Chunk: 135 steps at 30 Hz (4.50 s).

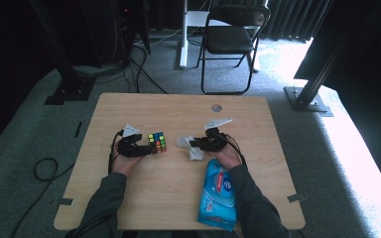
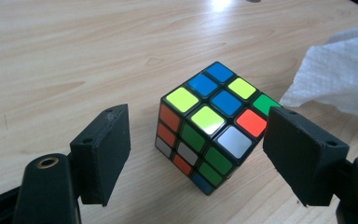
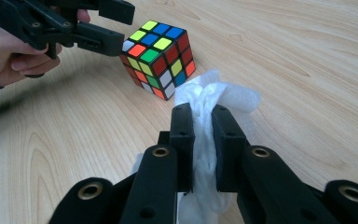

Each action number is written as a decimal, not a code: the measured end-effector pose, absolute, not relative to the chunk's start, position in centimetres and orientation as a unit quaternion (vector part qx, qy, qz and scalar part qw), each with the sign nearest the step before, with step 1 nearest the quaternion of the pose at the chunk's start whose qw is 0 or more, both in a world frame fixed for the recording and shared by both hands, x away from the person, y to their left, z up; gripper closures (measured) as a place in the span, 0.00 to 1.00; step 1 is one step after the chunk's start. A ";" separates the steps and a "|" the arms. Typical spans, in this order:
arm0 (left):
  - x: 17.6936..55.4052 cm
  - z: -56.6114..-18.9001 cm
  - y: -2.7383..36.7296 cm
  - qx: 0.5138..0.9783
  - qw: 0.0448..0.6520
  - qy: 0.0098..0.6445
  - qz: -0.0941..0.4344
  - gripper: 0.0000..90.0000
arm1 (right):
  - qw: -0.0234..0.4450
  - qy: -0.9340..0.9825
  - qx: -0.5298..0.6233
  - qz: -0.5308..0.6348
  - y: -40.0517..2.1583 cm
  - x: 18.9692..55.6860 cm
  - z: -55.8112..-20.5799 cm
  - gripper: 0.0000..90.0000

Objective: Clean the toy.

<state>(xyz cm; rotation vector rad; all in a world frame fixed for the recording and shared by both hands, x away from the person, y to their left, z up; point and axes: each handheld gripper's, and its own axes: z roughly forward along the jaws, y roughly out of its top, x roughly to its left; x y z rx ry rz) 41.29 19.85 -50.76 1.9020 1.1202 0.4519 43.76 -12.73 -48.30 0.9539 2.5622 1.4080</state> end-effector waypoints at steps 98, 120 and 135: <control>42.9 -52.4 18.0 0.825 0.394 0.363 0.180 0.31 | 0.030 0.834 0.309 0.456 -12.7 43.8 -48.4 0.90; 43.1 -52.1 17.1 0.830 0.380 0.359 0.196 0.38 | 0.029 0.835 0.308 0.455 -12.7 43.8 -48.4 0.90; 42.4 -50.3 16.9 0.819 0.403 0.359 0.195 0.38 | 0.029 0.827 0.312 0.467 -13.0 43.8 -48.2 0.91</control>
